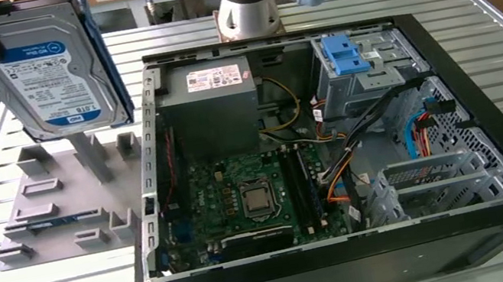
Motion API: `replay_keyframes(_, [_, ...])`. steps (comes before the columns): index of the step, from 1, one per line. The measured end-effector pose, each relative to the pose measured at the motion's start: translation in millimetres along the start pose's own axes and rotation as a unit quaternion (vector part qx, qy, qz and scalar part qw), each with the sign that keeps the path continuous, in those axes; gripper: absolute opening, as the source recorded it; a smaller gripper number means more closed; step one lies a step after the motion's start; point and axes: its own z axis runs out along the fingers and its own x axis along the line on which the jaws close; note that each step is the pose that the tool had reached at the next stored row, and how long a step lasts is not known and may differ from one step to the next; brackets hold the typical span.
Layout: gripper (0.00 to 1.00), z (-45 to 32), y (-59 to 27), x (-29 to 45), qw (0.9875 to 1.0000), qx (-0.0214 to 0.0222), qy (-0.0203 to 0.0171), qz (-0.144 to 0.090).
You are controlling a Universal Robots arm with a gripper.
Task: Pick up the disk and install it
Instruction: 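Pick up the disk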
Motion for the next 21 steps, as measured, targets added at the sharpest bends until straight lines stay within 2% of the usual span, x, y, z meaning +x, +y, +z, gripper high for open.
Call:
replay_keyframes(5, [0.36, 0.5, -9.2, 3.6, 1.0000, 0.0000, 0.0000, 0.000])
replay_keyframes(18, [0.36, 3.5, -56.8, 4.4, 1.0000, 0.0000, 0.0008, 0.000])
replay_keyframes(21, [0.36, 4.0, -64.1, 4.5, 1.0000, 0.0000, 0.0008, 0.000])
